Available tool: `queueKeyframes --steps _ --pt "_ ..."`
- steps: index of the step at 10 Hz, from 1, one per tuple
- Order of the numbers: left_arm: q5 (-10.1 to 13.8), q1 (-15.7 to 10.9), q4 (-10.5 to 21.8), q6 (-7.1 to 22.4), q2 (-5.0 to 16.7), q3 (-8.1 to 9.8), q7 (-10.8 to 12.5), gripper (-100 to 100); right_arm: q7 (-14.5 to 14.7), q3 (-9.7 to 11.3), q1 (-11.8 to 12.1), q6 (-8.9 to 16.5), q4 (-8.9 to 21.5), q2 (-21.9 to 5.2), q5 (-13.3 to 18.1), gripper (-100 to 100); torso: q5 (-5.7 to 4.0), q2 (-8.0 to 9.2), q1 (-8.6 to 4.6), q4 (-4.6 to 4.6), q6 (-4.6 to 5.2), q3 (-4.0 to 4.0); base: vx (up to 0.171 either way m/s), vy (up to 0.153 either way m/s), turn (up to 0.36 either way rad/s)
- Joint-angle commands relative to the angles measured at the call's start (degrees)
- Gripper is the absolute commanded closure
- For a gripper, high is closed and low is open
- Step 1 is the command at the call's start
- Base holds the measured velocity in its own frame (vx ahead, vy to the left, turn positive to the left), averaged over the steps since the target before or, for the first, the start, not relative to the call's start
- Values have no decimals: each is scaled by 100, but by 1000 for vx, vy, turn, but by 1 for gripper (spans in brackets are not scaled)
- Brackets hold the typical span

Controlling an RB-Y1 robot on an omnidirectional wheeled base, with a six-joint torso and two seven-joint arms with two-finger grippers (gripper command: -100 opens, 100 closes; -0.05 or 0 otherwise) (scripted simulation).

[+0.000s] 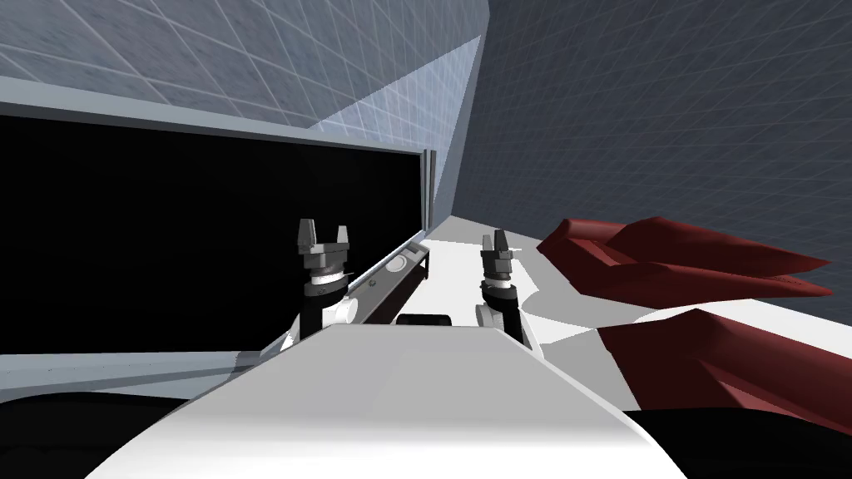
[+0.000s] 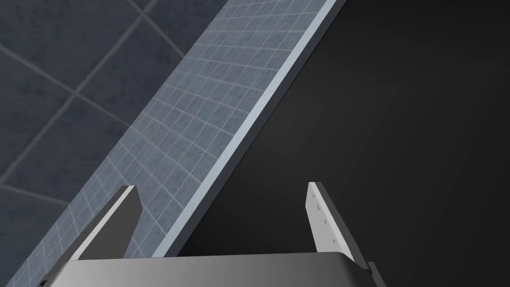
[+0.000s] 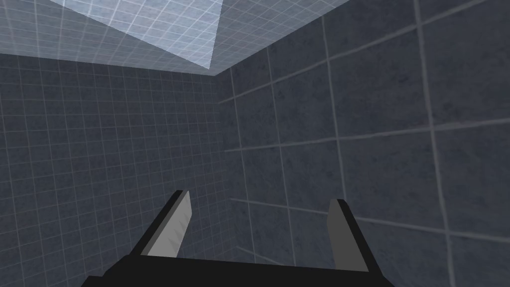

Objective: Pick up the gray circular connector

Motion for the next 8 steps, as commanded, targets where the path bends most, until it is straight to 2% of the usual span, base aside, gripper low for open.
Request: queueKeyframes --steps 1,8 --pt "-19 21 176 52 123 29 -77 -100 0 0 0 0 0 0 0 0 0 0 0 0 0 0 -14 -29 31" --pt "-288 170 1327 329 452 247 -465 -100 0 0 0 0 0 0 0 0 -3 0 -17 0 1 0 -11 -53 8"
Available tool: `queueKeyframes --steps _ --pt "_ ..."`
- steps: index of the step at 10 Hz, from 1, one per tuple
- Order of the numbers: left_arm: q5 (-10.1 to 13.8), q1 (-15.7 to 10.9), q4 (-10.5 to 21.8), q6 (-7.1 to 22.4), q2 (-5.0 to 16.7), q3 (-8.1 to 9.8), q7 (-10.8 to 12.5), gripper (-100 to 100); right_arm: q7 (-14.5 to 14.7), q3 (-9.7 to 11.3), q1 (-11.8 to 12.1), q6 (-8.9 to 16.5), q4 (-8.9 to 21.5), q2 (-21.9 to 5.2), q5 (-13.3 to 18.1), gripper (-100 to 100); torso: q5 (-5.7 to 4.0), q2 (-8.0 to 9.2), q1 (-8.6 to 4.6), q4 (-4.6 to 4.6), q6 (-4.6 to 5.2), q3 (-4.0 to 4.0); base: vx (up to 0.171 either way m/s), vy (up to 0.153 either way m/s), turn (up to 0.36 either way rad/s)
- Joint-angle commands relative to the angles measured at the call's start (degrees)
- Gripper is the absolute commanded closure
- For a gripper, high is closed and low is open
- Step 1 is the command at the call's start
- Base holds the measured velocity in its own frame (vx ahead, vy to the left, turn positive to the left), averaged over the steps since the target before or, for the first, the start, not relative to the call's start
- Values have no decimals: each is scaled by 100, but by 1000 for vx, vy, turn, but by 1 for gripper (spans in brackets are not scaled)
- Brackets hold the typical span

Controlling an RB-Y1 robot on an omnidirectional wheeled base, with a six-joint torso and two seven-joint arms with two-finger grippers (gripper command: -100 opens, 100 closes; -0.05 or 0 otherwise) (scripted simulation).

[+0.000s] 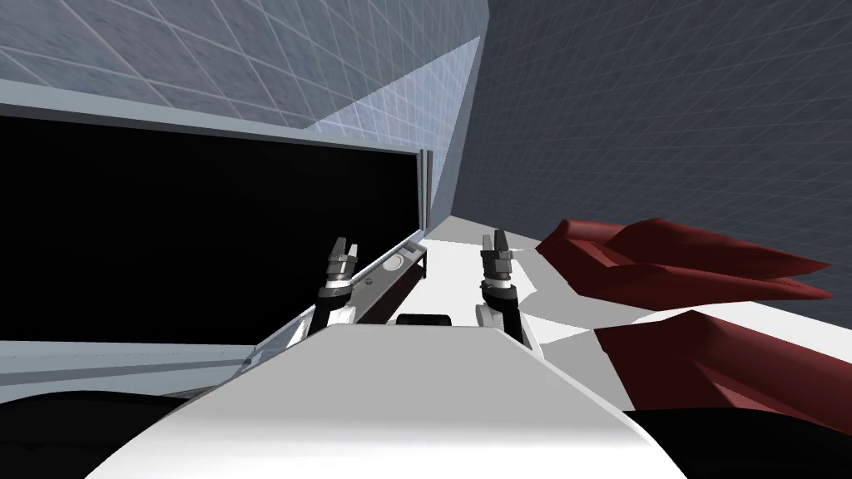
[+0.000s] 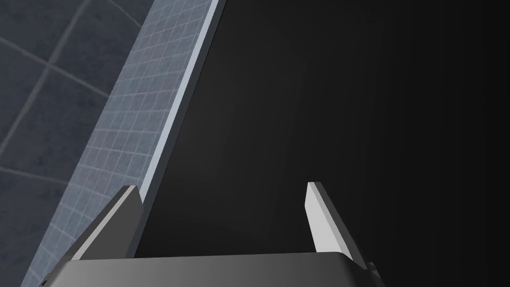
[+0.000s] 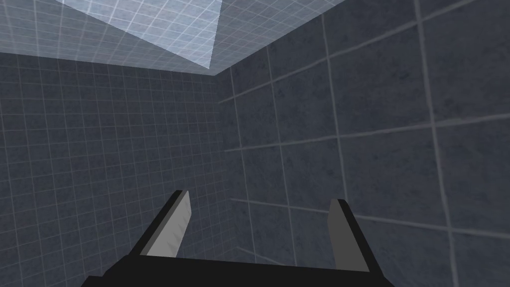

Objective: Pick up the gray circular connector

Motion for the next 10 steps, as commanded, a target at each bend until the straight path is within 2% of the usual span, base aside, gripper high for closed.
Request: queueKeyframes --steps 1,2,4,7,8,9,10 --pt "-74 58 286 49 93 103 -64 -100 0 0 0 0 0 0 0 0 0 0 0 0 0 0 3 -50 -26" --pt "-74 58 341 49 93 103 -64 -100 0 0 0 0 0 0 0 0 0 -1 -1 0 0 0 2 -38 -6" --pt "-225 121 720 133 161 193 -172 -100 0 0 0 0 0 0 0 0 1 -2 5 0 1 -1 8 -29 -40" --pt "-312 155 1015 175 195 241 -222 -100 0 0 0 0 0 0 0 0 2 -3 6 0 1 -2 8 -23 -25" --pt "-406 191 1245 215 227 293 -271 -100 0 0 0 0 0 0 0 0 1 -4 9 0 0 -2 10 -17 -48" --pt "-406 191 1255 215 227 293 -271 -100 0 0 0 0 0 0 0 0 2 -3 10 0 0 -2 9 -14 -25" --pt "-508 228 1434 255 259 346 -317 -100 0 0 0 0 0 0 0 0 2 -4 11 0 0 -2 12 -21 -52"
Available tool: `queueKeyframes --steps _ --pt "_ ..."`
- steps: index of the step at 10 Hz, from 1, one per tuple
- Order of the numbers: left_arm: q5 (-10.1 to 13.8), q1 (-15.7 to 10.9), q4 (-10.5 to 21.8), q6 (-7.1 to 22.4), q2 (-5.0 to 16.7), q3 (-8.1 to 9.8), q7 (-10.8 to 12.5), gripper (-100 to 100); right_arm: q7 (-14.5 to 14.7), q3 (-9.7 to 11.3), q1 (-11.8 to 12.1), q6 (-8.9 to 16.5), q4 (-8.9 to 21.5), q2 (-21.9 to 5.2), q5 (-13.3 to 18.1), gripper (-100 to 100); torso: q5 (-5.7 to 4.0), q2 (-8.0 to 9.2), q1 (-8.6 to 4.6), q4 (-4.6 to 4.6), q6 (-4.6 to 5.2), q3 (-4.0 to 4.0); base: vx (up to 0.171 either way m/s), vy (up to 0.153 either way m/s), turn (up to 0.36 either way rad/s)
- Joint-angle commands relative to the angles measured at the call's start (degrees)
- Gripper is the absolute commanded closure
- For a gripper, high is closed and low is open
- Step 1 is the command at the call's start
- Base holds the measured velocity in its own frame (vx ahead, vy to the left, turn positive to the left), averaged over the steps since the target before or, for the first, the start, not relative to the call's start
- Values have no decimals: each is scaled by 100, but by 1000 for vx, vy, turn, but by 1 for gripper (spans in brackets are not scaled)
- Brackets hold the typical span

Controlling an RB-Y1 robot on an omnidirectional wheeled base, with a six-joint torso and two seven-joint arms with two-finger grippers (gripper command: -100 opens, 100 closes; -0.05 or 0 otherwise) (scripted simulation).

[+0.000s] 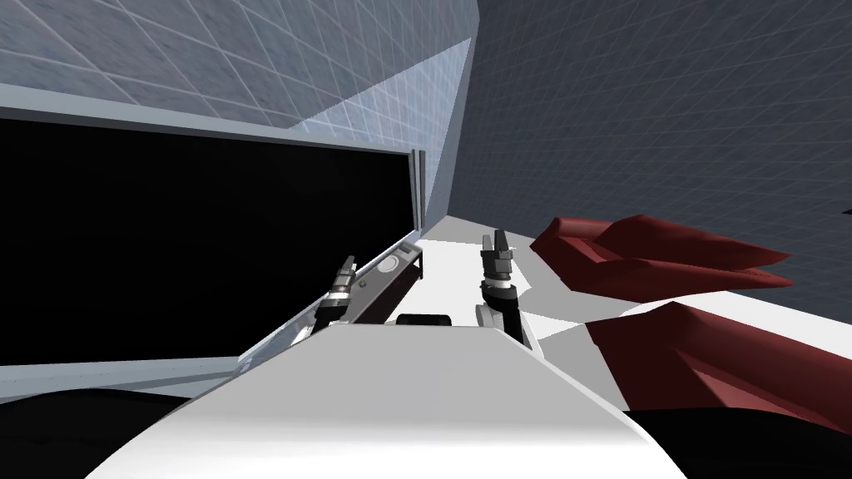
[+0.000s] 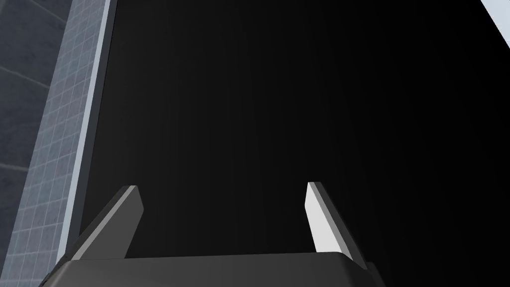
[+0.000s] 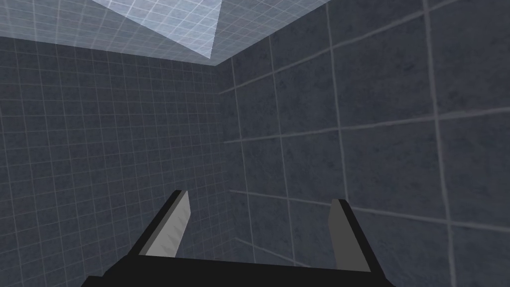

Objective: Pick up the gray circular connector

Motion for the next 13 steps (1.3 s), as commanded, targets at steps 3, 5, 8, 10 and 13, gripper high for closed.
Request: queueKeyframes --steps 3,5,8,10,13 --pt "-165 44 446 39 28 74 -85 -100 0 0 0 0 0 0 0 0 0 -1 1 0 0 -1 16 -15 -48" --pt "-279 82 701 76 58 130 -124 -100 0 0 0 0 0 0 0 0 0 -1 2 0 0 -1 16 -13 -54" --pt "-523 160 1150 145 115 246 -191 -100 0 0 0 0 0 0 0 0 0 -2 4 0 -1 -1 23 -10 -72" --pt "-652 199 1479 176 144 305 -218 -100 0 0 0 0 0 0 0 0 0 -8 4 -2 0 -4 35 -7 -104" --pt "-785 238 1738 206 173 365 -241 -100 0 0 0 0 0 0 0 0 1 -2 6 0 1 -1 16 -1 -51"
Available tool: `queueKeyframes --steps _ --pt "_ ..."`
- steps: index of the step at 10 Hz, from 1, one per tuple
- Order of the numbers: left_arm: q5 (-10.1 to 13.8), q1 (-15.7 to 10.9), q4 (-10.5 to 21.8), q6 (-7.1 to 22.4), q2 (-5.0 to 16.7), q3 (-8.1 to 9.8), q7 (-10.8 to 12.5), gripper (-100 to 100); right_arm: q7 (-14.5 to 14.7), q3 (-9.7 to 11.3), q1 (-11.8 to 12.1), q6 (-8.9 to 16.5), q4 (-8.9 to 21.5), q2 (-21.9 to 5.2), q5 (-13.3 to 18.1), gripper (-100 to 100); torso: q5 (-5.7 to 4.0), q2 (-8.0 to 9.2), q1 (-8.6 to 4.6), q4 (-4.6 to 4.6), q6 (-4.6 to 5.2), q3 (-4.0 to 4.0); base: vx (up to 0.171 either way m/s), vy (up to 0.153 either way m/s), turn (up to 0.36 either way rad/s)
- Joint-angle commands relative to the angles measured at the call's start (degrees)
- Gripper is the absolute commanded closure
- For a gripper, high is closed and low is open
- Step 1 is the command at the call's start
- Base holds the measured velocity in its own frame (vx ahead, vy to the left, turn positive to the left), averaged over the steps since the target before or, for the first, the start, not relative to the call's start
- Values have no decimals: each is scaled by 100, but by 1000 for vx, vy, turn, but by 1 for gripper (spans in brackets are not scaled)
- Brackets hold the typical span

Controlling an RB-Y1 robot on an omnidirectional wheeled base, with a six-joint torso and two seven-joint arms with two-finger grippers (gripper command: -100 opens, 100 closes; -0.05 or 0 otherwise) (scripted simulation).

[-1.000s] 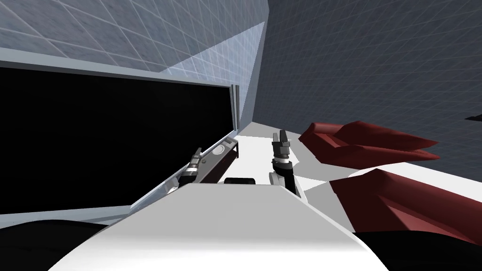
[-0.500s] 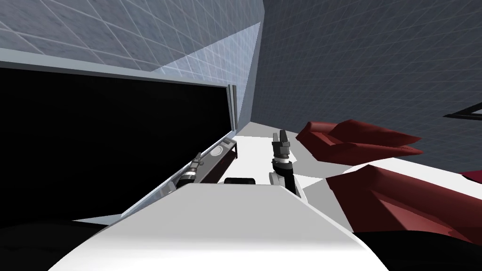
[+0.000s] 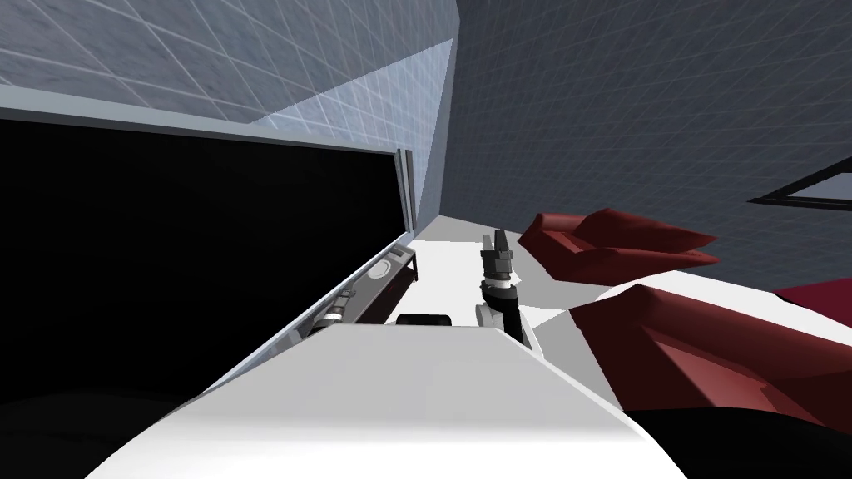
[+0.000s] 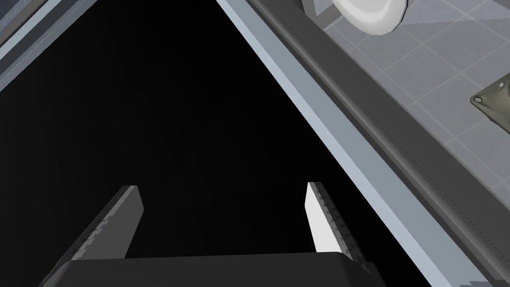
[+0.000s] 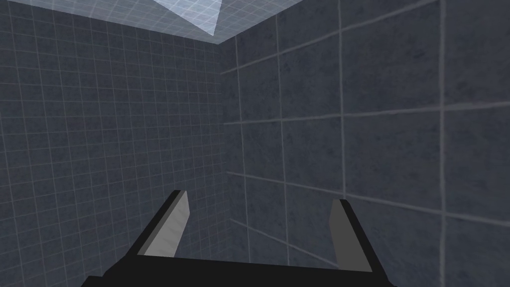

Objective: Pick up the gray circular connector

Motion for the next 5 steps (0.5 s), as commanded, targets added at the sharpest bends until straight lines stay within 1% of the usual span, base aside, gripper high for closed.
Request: queueKeyframes --steps 1,2,3,4,5 --pt "-161 19 286 29 17 68 -36 -100 0 0 0 0 0 0 0 0 0 0 0 0 0 0 31 -1 -109" --pt "-161 19 348 29 17 68 -36 -100 0 0 0 0 0 0 0 0 0 -3 0 0 2 -2 29 3 -60" --pt "-300 57 499 55 48 129 -50 -100 0 0 0 0 0 0 0 0 0 -3 0 -1 0 -2 30 3 -136" --pt "-300 57 602 55 48 129 -50 -100 0 0 0 0 0 0 0 0 0 -3 1 -1 2 -2 27 7 -50" --pt "-441 94 791 78 80 190 -61 -100 0 0 0 0 0 0 0 0 0 -3 2 -1 0 -2 39 10 -100"
